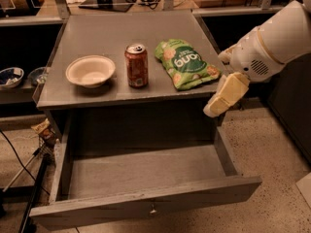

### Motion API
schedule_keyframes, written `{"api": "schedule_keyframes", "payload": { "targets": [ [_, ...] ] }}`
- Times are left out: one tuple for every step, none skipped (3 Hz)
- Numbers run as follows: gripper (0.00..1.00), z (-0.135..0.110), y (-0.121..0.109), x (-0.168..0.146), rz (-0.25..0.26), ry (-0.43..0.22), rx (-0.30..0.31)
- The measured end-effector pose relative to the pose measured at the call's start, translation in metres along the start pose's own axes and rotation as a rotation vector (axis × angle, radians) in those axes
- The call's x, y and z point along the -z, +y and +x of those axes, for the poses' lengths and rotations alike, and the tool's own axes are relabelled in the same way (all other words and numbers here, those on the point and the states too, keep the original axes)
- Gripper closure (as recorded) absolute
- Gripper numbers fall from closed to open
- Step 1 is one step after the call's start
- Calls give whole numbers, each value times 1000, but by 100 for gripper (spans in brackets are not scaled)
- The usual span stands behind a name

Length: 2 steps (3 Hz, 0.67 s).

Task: Place coke can into top drawer

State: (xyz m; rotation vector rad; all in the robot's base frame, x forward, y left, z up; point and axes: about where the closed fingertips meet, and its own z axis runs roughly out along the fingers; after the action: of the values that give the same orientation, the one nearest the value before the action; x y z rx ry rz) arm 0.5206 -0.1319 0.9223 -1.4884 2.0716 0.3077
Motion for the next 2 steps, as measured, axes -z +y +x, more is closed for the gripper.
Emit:
{"api": "schedule_keyframes", "payload": {
  "targets": [
    [0, 0, 0, 0, 0, 0, 0],
    [0, -23, -8, -20, -8, -98, 5]
  ]
}}
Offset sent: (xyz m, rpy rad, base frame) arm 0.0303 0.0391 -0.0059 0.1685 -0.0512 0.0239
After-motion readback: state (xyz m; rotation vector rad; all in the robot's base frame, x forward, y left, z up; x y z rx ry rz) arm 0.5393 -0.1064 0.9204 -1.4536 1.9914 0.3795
